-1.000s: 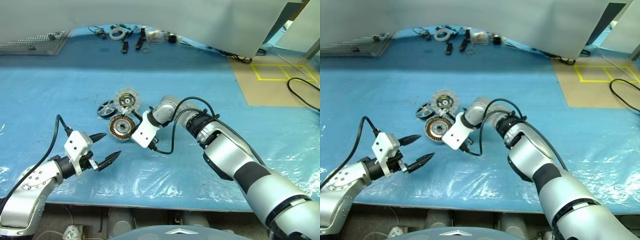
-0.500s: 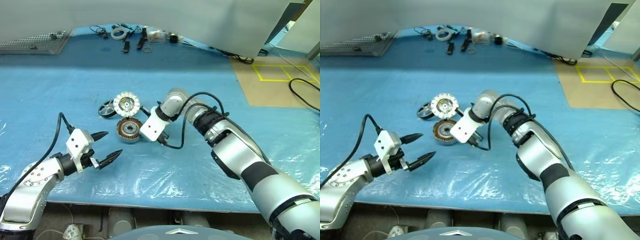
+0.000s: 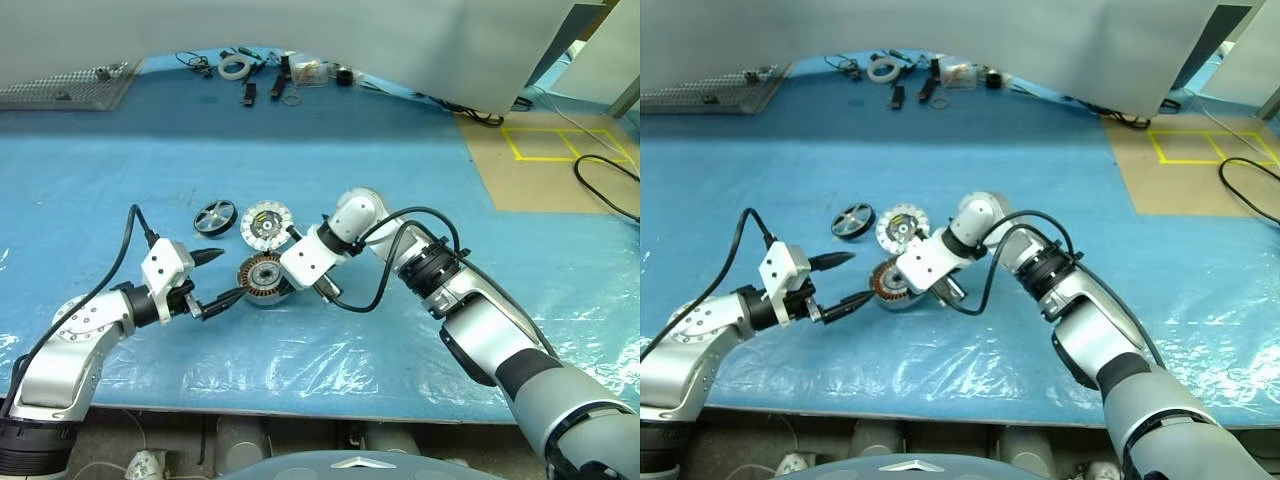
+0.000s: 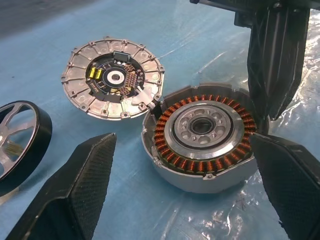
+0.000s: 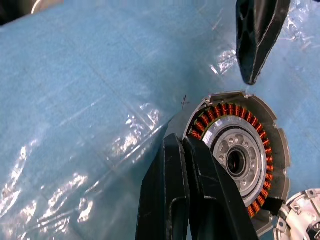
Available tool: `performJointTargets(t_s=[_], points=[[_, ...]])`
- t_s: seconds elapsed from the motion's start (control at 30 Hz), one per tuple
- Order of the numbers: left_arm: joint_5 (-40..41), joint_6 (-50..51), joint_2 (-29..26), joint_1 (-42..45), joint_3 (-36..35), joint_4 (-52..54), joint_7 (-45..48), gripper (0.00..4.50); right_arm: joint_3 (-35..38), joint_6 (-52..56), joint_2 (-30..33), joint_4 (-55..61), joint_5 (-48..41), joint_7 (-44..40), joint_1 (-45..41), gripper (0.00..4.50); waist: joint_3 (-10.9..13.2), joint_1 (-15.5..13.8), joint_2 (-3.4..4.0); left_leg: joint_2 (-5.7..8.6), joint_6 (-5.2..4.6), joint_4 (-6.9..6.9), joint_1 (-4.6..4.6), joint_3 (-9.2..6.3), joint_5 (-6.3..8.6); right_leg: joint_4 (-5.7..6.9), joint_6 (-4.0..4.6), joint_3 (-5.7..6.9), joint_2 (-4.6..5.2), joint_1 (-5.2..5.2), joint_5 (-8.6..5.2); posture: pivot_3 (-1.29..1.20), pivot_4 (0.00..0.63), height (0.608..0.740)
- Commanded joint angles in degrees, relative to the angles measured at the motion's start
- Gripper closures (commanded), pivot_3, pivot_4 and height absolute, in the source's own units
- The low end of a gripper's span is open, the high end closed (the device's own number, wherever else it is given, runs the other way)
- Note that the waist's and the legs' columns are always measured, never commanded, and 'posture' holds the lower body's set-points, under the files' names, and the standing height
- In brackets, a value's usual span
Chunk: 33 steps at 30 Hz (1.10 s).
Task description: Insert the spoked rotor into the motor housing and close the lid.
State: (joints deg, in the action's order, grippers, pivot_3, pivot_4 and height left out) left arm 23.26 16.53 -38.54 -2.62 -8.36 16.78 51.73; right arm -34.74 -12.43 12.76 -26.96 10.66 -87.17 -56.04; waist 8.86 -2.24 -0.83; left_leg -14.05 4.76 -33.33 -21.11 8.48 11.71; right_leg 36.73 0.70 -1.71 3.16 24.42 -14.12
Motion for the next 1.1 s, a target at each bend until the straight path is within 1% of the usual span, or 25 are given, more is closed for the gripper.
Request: performJointTargets(t_s=[0.03,0.13,0.23,0.3,0.43,0.57,0.63,0.67,0.77,0.9,1.1], points=[[0.72,-0.13,-0.63,-1.73,-1.16,3.81,-0.32,0.00,-0.59,6.91,-1.06,3.53,-2.65,-3.11,0.28,4.48,0.00,-0.02,0.00,0.00,0.00,0.00,0.00,0.00,0.00,0.00,0.00,0.00,0.00,0.00,0.00,0.00,0.150,0.740],[0.71,-0.02,-0.36,-2.74,-1.49,4.75,-1.05,0.00,-0.16,9.68,-2.22,1.36,-2.15,-1.26,-0.49,4.48,0.00,-0.06,0.00,0.00,0.16,0.00,0.01,0.00,0.10,0.01,0.00,0.01,0.01,0.00,0.00,0.00,0.150,0.740],[0.84,0.00,-0.31,-3.31,-1.70,5.19,-1.47,0.00,-0.72,9.94,-1.94,0.62,-1.45,-1.30,-0.50,4.48,0.00,-0.08,0.00,0.00,0.16,0.00,0.03,0.00,0.10,0.03,0.13,0.00,0.02,0.00,-0.07,0.00,0.150,0.740],[0.73,-0.29,-0.18,-3.30,-1.65,4.98,-1.71,0.00,-1.20,12.44,-2.21,0.09,-0.99,-1.51,-0.50,4.48,0.00,-0.08,0.00,0.01,0.17,-0.01,0.03,0.00,0.10,0.03,0.14,0.00,0.02,-0.01,-0.08,0.00,0.150,0.740],[0.66,-0.56,0.10,-2.56,-1.26,4.54,-2.07,0.00,-1.34,10.40,-2.44,-1.91,-0.25,-0.39,-1.11,4.48,0.00,-0.09,0.00,0.01,0.17,-0.01,0.03,0.00,0.10,0.03,0.09,0.00,0.02,-0.01,-0.05,0.00,0.150,0.740],[0.57,-0.82,0.17,-1.76,-0.97,3.96,-1.99,0.00,-0.79,10.23,-1.64,-1.00,-1.59,-2.18,-0.88,3.67,0.00,-0.11,0.00,0.01,0.17,-0.01,0.03,0.00,0.10,0.03,0.00,0.00,0.02,-0.01,0.00,0.00,0.150,0.740],[0.68,-0.82,0.09,-1.34,-1.03,3.64,-1.82,0.00,-0.65,11.98,-1.07,-0.33,-1.83,-3.06,-1.24,2.98,0.00,-0.15,0.00,0.02,0.17,-0.01,0.01,0.00,0.10,0.02,0.00,0.00,0.02,-0.01,0.00,0.00,0.150,0.740],[0.71,-0.85,0.00,-1.05,-1.08,3.35,-1.66,0.00,-0.14,13.03,-0.89,0.09,-2.51,-3.64,-1.76,2.71,0.00,-0.15,0.00,0.02,0.16,-0.01,0.01,0.00,0.10,0.02,0.00,0.00,0.02,-0.01,0.00,0.00,0.150,0.740],[0.96,-0.76,-0.34,-0.12,-1.30,2.62,-1.16,0.00,1.67,17.09,-0.19,2.29,-6.03,-5.23,-3.34,2.71,0.00,-0.18,0.00,0.02,0.16,-0.01,0.02,0.00,0.09,0.03,-0.01,0.00,0.02,-0.01,0.01,0.00,0.150,0.740],[1.02,-0.73,-0.77,0.91,-1.34,1.27,-0.26,0.00,4.31,24.98,0.71,6.13,-12.16,-5.33,-4.57,2.71,0.00,-0.20,0.00,0.02,0.16,-0.01,0.04,0.00,0.09,0.04,-0.01,0.00,0.02,-0.01,0.01,0.00,0.150,0.740],[0.53,-1.04,-0.81,2.97,-1.10,-0.36,0.15,0.00,7.95,32.02,1.22,10.30,-16.37,-1.68,-4.48,2.71,0.00,-0.32,0.00,0.03,0.16,-0.01,0.02,0.00,0.09,0.02,-0.02,0.00,0.01,-0.01,0.01,0.00,0.150,0.740]])
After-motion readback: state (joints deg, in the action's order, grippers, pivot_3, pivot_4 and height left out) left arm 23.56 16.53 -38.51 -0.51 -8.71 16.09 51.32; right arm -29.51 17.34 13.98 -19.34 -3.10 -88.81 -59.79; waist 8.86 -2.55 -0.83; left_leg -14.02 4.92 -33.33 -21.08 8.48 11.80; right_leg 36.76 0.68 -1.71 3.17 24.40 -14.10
